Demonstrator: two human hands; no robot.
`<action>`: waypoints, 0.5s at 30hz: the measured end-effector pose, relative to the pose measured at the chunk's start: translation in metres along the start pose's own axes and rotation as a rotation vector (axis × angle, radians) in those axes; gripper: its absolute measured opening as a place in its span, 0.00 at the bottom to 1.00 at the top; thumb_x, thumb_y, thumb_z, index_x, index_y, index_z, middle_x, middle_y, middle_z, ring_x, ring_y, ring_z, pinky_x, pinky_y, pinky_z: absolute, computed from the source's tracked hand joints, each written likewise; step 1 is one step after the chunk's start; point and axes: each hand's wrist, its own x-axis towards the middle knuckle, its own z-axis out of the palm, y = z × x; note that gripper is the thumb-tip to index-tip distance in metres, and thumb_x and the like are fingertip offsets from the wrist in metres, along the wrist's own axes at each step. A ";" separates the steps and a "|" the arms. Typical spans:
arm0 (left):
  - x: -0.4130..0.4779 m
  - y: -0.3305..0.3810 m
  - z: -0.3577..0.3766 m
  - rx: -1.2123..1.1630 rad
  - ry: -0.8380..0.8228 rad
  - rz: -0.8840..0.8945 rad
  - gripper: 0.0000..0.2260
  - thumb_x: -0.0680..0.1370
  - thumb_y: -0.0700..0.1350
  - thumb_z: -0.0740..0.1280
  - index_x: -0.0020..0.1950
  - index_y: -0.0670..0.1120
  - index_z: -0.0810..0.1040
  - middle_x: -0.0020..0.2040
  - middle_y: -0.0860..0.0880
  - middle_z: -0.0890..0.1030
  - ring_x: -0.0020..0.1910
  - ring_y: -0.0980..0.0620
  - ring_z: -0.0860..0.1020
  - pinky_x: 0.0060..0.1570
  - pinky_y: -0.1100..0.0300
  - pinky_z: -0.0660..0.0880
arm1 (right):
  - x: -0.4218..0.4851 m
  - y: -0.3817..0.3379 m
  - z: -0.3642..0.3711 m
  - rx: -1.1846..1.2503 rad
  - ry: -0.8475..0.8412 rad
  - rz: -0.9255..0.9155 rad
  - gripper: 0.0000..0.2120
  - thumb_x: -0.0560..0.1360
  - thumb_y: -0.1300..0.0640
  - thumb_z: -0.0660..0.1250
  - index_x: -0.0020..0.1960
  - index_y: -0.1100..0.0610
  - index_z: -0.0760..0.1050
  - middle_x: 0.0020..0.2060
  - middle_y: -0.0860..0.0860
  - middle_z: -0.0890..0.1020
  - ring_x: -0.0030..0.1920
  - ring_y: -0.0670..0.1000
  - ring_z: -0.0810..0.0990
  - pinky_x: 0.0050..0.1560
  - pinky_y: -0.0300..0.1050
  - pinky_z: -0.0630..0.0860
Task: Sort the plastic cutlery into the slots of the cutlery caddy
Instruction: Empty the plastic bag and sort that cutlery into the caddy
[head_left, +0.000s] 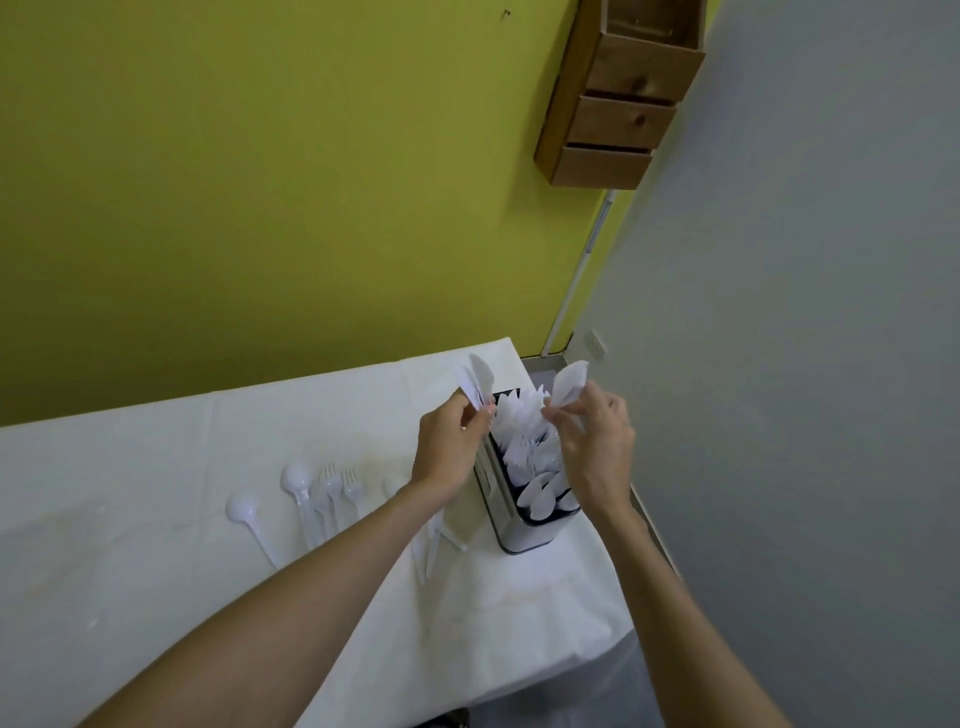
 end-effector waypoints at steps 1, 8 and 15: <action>0.002 0.000 0.001 0.093 -0.041 0.010 0.09 0.79 0.52 0.64 0.40 0.50 0.75 0.38 0.46 0.81 0.43 0.43 0.82 0.42 0.52 0.77 | 0.001 0.004 0.001 0.012 -0.054 0.009 0.07 0.73 0.56 0.73 0.47 0.57 0.78 0.46 0.49 0.78 0.57 0.52 0.69 0.50 0.42 0.67; 0.016 0.006 0.009 0.536 -0.257 0.202 0.08 0.82 0.39 0.57 0.50 0.38 0.74 0.47 0.43 0.79 0.46 0.45 0.76 0.42 0.56 0.70 | 0.008 0.000 -0.012 0.143 -0.114 -0.097 0.18 0.77 0.46 0.65 0.66 0.48 0.69 0.59 0.43 0.76 0.63 0.46 0.71 0.59 0.41 0.68; 0.003 -0.013 0.015 0.530 -0.194 0.269 0.10 0.83 0.43 0.56 0.54 0.40 0.74 0.54 0.44 0.75 0.53 0.48 0.75 0.51 0.58 0.72 | 0.006 0.010 -0.001 -0.133 -0.349 -0.252 0.27 0.83 0.42 0.45 0.76 0.54 0.63 0.74 0.48 0.67 0.77 0.46 0.56 0.78 0.45 0.43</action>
